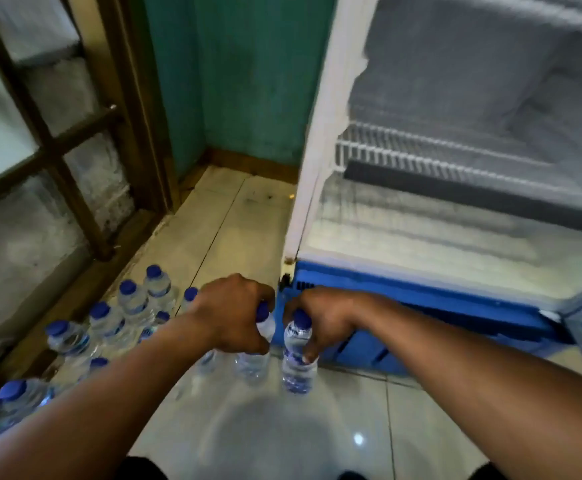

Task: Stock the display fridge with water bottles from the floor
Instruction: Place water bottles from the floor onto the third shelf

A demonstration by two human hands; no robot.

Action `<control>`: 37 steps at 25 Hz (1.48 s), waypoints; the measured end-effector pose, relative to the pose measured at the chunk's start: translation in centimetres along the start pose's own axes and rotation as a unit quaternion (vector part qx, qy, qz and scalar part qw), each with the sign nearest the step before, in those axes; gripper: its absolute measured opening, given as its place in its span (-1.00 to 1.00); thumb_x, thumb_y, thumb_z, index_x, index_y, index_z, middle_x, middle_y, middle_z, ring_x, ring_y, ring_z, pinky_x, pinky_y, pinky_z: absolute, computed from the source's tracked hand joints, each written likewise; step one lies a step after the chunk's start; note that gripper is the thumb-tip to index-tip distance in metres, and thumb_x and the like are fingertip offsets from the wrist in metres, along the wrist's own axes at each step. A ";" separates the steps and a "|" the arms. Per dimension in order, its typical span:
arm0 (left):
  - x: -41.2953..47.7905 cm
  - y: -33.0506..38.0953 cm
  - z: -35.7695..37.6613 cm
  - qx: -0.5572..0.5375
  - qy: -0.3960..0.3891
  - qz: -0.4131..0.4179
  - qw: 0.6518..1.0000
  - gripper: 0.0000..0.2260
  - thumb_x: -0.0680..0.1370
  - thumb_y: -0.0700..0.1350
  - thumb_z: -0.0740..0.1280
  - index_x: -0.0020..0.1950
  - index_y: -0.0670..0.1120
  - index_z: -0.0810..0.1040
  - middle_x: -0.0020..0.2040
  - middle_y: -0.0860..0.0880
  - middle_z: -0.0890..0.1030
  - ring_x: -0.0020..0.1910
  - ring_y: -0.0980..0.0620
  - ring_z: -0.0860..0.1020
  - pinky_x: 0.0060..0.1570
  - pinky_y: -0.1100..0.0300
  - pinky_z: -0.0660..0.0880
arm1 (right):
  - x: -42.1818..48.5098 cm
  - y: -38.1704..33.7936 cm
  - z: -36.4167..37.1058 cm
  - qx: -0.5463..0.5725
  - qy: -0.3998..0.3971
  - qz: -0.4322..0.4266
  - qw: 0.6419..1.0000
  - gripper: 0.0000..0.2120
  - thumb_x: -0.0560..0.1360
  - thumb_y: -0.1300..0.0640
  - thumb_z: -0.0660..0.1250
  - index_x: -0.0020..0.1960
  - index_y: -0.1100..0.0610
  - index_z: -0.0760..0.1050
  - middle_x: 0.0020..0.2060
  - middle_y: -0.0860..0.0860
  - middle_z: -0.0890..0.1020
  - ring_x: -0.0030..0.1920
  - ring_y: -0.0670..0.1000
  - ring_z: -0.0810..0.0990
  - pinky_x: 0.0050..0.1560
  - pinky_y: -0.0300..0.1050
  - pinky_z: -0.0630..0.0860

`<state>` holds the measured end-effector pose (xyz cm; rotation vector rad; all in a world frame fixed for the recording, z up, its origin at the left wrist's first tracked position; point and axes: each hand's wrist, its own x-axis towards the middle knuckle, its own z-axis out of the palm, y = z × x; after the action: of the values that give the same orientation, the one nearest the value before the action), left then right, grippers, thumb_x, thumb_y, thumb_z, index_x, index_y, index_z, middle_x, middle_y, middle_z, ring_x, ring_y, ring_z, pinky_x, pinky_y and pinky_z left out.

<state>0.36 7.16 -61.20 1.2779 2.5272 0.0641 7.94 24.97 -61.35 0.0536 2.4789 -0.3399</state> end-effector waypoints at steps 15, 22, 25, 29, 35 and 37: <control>1.5 18.4 -30.8 -0.448 0.433 0.191 0.758 -0.56 0.31 -0.02 0.61 0.12 0.19 0.55 -0.03 0.15 0.67 -0.07 0.17 0.66 0.01 0.15 0.62 | -30.3 10.4 -22.9 0.423 0.622 -0.114 0.649 -0.58 0.32 0.16 0.55 0.16 0.15 0.58 -0.04 0.01 0.74 0.00 -0.03 0.70 -0.02 -0.13 0.58; 8.6 26.6 -38.9 -0.412 0.467 0.243 0.743 -0.62 0.45 -0.08 0.52 0.24 0.04 0.55 0.03 0.11 0.66 -0.02 0.13 0.65 0.11 0.05 0.60 | -30.0 17.6 -31.8 0.381 0.707 -0.060 0.592 -0.42 0.45 0.03 0.51 0.42 0.05 0.44 0.19 -0.01 0.66 0.16 -0.03 0.64 0.23 0.01 0.54; 12.5 28.3 -40.0 -0.388 0.447 0.218 0.776 -0.64 0.49 -0.11 0.49 0.26 0.02 0.53 0.02 0.07 0.65 0.03 0.05 0.63 0.14 0.04 0.57 | -29.1 19.3 -33.2 0.380 0.694 -0.035 0.610 -0.44 0.51 0.12 0.45 0.46 0.11 0.37 0.17 -0.04 0.63 0.17 -0.01 0.60 0.29 0.01 0.50; 16.2 29.2 -39.3 -0.356 0.419 0.174 0.817 -0.54 0.54 -0.15 0.42 0.42 -0.04 0.42 0.21 -0.04 0.60 0.21 -0.06 0.56 0.10 0.19 0.46 | -27.7 20.9 -33.0 0.379 0.675 -0.042 0.632 -0.53 0.56 0.23 0.37 0.44 0.15 0.39 0.05 -0.08 0.57 0.12 -0.03 0.56 0.16 -0.16 0.44; 18.6 28.9 -37.8 -0.372 0.402 0.142 0.824 -0.44 0.61 -0.08 0.33 0.56 -0.05 0.19 0.39 -0.06 0.47 0.30 -0.06 0.49 0.13 0.23 0.41 | -26.5 22.7 -31.9 0.399 0.655 -0.056 0.639 -0.45 0.61 0.10 0.31 0.55 -0.01 0.23 0.39 -0.04 0.48 0.37 0.01 0.46 0.38 0.00 0.41; 19.4 28.5 -36.2 -0.363 0.388 0.141 0.835 -0.43 0.58 -0.04 0.36 0.53 -0.06 0.21 0.38 -0.03 0.47 0.26 -0.03 0.50 0.16 0.24 0.46 | -26.1 22.8 -30.5 0.387 0.649 -0.046 0.653 -0.49 0.57 0.10 0.37 0.49 -0.02 0.32 0.30 -0.07 0.55 0.29 -0.02 0.52 0.28 -0.05 0.47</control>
<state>1.26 43.23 -26.61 1.4077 2.3605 1.7359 13.71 55.90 -27.53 0.7726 3.3931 -1.9857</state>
